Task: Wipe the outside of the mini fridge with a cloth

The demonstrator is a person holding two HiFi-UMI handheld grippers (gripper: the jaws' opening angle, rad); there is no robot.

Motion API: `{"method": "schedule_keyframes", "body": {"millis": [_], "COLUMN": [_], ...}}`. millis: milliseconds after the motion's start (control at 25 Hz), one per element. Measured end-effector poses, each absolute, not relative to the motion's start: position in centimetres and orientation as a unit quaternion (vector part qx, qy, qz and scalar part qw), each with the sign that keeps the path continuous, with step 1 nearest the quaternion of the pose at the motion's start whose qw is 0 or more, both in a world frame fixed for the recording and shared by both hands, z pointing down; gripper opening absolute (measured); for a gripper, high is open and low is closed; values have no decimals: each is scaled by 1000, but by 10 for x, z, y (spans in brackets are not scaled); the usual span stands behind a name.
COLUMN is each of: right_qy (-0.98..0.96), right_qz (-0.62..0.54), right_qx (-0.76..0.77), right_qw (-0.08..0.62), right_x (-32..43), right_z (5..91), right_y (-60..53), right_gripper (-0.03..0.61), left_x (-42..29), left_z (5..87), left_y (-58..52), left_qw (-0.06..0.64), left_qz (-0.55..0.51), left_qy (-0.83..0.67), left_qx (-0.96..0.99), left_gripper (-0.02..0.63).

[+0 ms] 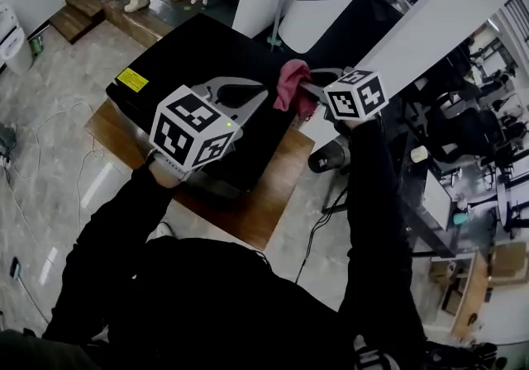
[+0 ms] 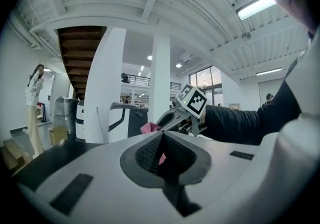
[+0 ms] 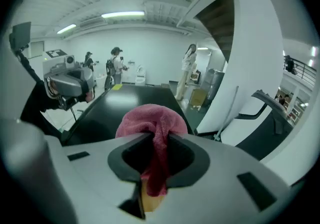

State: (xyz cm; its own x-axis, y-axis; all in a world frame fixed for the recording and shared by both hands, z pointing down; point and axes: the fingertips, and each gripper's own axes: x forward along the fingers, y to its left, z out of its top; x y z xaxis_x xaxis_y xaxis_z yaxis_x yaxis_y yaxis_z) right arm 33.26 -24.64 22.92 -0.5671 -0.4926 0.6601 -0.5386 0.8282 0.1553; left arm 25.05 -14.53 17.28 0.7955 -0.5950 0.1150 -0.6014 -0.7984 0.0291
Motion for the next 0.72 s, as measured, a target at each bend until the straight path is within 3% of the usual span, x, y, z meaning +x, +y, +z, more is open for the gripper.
{"method": "schedule_keyframes", "body": {"millis": [240, 400, 720], "right_qy": [-828, -833, -828], "right_qz": [43, 77, 18], "right_qx": [294, 281, 245], "right_qw": [475, 470, 504], "right_x": [347, 345, 330], "right_z": [276, 294, 300], "right_y": [-326, -350, -335], "right_gripper": [77, 77, 66], "left_x": [254, 252, 235], "left_z": [179, 181, 195], "left_y": [-177, -180, -173], "left_qw": [25, 33, 59], "left_qz": [69, 64, 55], "left_qy": [-328, -333, -371], "left_qx": [942, 940, 925], "left_gripper": [6, 6, 6]}}
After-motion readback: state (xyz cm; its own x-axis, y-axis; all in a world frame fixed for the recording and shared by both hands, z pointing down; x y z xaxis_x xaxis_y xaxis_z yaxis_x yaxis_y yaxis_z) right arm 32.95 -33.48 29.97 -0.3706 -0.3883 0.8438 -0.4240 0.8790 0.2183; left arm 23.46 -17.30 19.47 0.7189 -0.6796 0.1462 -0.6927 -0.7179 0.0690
